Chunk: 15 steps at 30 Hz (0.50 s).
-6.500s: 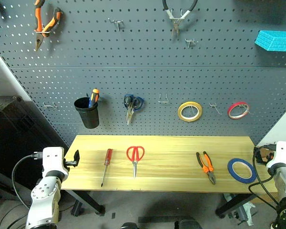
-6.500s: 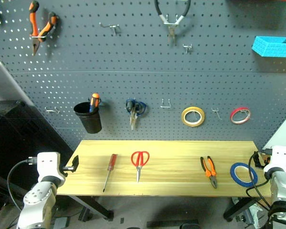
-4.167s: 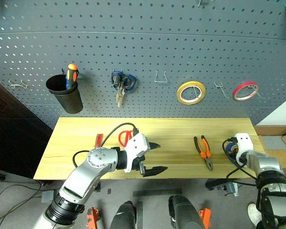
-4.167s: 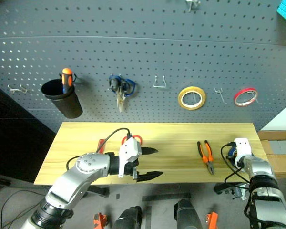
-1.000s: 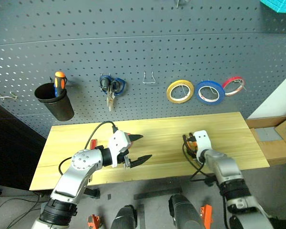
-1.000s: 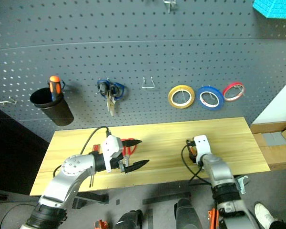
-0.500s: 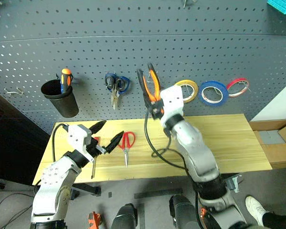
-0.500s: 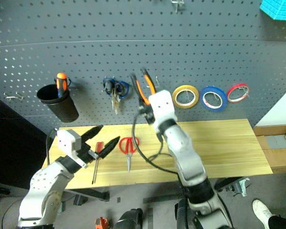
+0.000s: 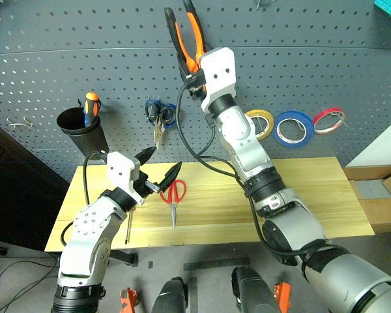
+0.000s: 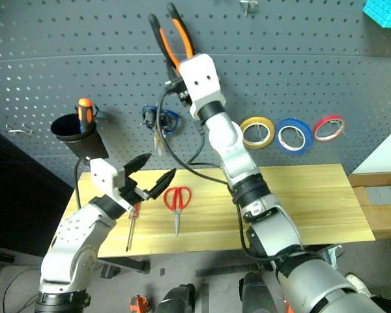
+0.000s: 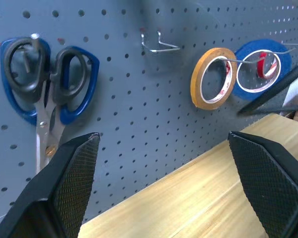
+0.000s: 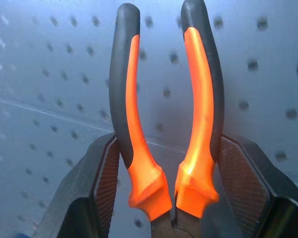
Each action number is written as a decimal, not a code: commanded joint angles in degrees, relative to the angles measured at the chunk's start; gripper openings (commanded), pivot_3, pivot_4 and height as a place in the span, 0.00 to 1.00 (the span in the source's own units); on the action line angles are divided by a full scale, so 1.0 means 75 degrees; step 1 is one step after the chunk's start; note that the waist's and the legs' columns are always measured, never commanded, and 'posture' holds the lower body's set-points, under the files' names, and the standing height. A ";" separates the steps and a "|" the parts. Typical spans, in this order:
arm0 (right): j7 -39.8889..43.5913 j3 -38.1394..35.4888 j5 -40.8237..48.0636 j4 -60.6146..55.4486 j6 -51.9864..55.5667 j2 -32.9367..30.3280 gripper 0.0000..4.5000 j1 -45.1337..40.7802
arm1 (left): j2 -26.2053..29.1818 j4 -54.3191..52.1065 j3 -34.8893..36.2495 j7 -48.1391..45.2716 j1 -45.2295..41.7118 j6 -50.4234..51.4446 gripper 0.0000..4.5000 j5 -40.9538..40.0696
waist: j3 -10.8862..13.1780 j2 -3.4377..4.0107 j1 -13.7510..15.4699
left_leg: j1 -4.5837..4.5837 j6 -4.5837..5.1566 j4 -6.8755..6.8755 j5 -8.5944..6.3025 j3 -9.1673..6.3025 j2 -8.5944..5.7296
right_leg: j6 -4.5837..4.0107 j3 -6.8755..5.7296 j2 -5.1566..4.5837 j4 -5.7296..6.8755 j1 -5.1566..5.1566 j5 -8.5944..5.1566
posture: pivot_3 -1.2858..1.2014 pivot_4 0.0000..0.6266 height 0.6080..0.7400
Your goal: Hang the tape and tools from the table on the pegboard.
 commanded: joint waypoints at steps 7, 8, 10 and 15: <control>-0.0603 0.0013 -0.0439 0.1438 -0.1496 -0.0059 0.59 0.0182 | -0.0148 -0.0092 -0.0044 0.0344 -0.0293 -0.0114 0.98 0.0226 | 0.0001 0.0000 0.0070 | -0.0001 0.0000 0.0001 0.0000 0.0001 0.0000 | -0.0002 0.0001 0.0001 0.0000 -0.0001 0.0001 | 0.52 0.30 1.00; -0.0577 -0.0017 -0.0416 0.1517 -0.1491 -0.0056 0.59 0.0223 | -0.0175 -0.0046 -0.0048 0.0364 -0.0316 -0.0140 0.98 0.0257 | 0.0001 0.0000 0.0071 | -0.0001 0.0000 0.0001 0.0000 0.0001 0.0000 | -0.0002 0.0001 0.0001 0.0000 0.0000 0.0001 | 0.52 0.30 1.00; -0.0468 -0.0114 -0.0284 0.1594 -0.1363 -0.0027 0.59 0.0280 | -0.0202 0.0017 -0.0053 0.0386 -0.0318 -0.0174 0.98 0.0303 | 0.0001 0.0000 0.0071 | -0.0001 0.0000 0.0003 0.0000 0.0001 0.0000 | -0.0003 0.0002 0.0001 0.0003 0.0000 0.0001 | 0.52 0.30 1.00; 0.0049 -0.0282 0.0104 0.1303 -0.0738 0.0002 0.59 0.0694 | -0.0318 0.0205 0.0082 0.0619 -0.0215 -0.0136 0.98 0.0434 | 0.0000 0.0000 0.0070 | 0.0003 0.0000 0.0004 0.0000 0.0000 0.0007 | -0.0007 0.0002 0.0008 0.0003 0.0002 0.0004 | 0.51 0.30 1.00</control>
